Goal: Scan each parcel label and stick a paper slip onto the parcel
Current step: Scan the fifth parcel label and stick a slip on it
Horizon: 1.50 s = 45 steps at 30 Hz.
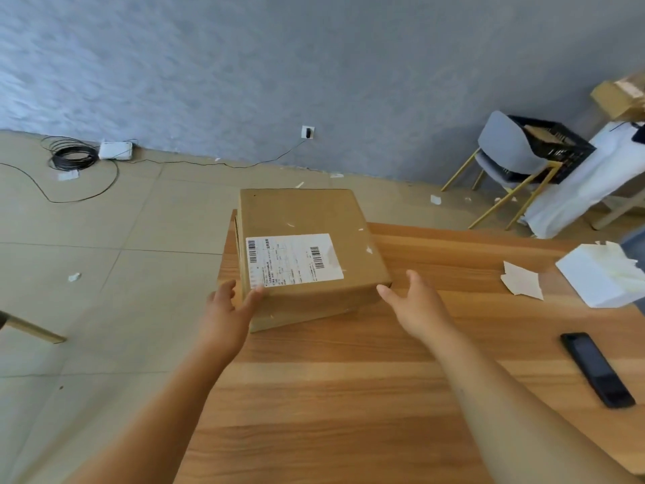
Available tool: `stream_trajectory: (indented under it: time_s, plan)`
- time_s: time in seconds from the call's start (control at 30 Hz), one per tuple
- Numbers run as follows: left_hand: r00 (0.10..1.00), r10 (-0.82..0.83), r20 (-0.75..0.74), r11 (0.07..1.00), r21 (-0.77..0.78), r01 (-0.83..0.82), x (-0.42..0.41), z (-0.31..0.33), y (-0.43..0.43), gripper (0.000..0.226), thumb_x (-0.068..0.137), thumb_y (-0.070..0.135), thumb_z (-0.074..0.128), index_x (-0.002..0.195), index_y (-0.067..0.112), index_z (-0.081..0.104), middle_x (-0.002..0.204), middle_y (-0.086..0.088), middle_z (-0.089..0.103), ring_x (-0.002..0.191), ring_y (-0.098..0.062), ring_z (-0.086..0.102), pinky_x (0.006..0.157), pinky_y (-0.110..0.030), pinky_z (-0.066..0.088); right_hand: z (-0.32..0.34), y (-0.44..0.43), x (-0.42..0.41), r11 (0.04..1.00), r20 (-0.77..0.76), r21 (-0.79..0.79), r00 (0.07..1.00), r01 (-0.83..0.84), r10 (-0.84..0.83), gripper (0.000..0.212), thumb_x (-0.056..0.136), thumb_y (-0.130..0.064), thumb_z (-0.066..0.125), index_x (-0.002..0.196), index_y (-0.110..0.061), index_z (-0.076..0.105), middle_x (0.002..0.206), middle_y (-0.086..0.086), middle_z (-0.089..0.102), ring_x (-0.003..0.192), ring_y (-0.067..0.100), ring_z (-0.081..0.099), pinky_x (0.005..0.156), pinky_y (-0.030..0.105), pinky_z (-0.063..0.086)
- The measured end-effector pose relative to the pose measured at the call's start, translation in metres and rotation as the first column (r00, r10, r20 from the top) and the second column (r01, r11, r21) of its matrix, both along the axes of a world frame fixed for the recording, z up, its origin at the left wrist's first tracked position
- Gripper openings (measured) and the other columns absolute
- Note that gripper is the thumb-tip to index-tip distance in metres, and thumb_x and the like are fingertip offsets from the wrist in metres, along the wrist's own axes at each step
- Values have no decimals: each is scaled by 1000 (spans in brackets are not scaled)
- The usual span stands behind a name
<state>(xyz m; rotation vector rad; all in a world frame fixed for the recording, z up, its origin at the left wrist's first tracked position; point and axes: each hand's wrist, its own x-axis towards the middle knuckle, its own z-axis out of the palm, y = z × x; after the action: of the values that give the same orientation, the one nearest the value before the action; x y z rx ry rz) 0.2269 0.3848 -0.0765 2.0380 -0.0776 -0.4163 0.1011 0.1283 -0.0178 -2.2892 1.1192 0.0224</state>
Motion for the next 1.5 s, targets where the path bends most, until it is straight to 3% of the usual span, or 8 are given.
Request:
stream_trajectory:
  time_s: [0.13, 0.23, 0.37, 0.6, 0.77, 0.97, 1.23, 1.5]
  plan:
    - [999, -27, -34, 990, -143, 22, 1, -3, -16, 39, 88, 55, 48, 116, 29, 52, 118, 5, 59, 108, -16, 55, 92, -36, 45, -7, -21, 21, 989, 39, 130, 997, -76, 72, 73, 89, -62, 46, 146, -18, 32, 149, 2, 39, 131, 23, 43, 101, 38, 37]
    - [1000, 25, -5, 985, -170, -25, -2, -2, -24, 25, 89, 50, 51, 111, 39, 53, 103, 20, 61, 97, -2, 56, 74, -21, 42, -12, -30, 29, 968, 90, 148, 978, -200, 188, 27, 92, -53, 47, 105, -33, 59, 112, -10, 66, 88, 6, 59, 73, 27, 47]
    - [992, 126, 9, 970, -210, -122, -9, 9, -34, 33, 85, 54, 53, 112, 36, 59, 101, 17, 66, 97, -8, 61, 83, -34, 50, -11, -47, 28, 963, 231, 125, 951, -240, 207, 13, 86, -51, 56, 79, -40, 58, 83, -23, 64, 77, -3, 59, 65, 22, 48]
    - [972, 163, 168, 945, -310, -105, -39, 60, -83, 35, 84, 52, 57, 119, 52, 53, 106, 34, 62, 92, 16, 57, 77, -21, 43, -2, -106, -4, 937, 377, 227, 911, -264, 165, 31, 71, -59, 65, 91, -36, 61, 86, -23, 68, 78, -4, 64, 69, 22, 49]
    - [988, 145, 53, 886, -450, -106, -67, 72, -138, 62, 67, 55, 73, 125, 49, 51, 104, 26, 67, 95, -3, 66, 77, -33, 54, -10, -168, -40, 917, 303, 322, 943, -236, 136, 22, 79, -44, 70, 89, -26, 61, 93, -6, 70, 86, 14, 66, 80, 41, 55]
    - [996, 82, -24, 914, -397, -85, -108, 48, -212, 78, 58, 55, 78, 129, 32, 54, 102, 20, 69, 91, -5, 67, 69, -27, 56, -28, -234, -97, 892, 139, 442, 990, -95, 37, 38, 84, -34, 71, 112, -14, 55, 106, 0, 67, 91, 16, 65, 78, 33, 52]
    - [979, -102, -175, 968, -244, 57, -159, -4, -247, 48, 67, 45, 69, 114, 41, 64, 101, 15, 70, 90, -7, 67, 70, -32, 58, -48, -292, -143, 989, -106, 79, 986, -122, 130, 84, 84, -48, 65, 149, -18, 22, 152, 5, 26, 133, 26, 38, 104, 41, 39]
    - [963, -180, -202, 983, -10, 182, -163, -37, -250, 50, 75, 32, 75, 121, 39, 57, 113, 13, 66, 107, -12, 61, 93, -37, 49, -64, -308, -139, 967, -320, -11, 917, -253, 236, 88, 86, -61, 53, 152, -22, 9, 157, 5, 12, 142, 29, 8, 111, 44, 24]
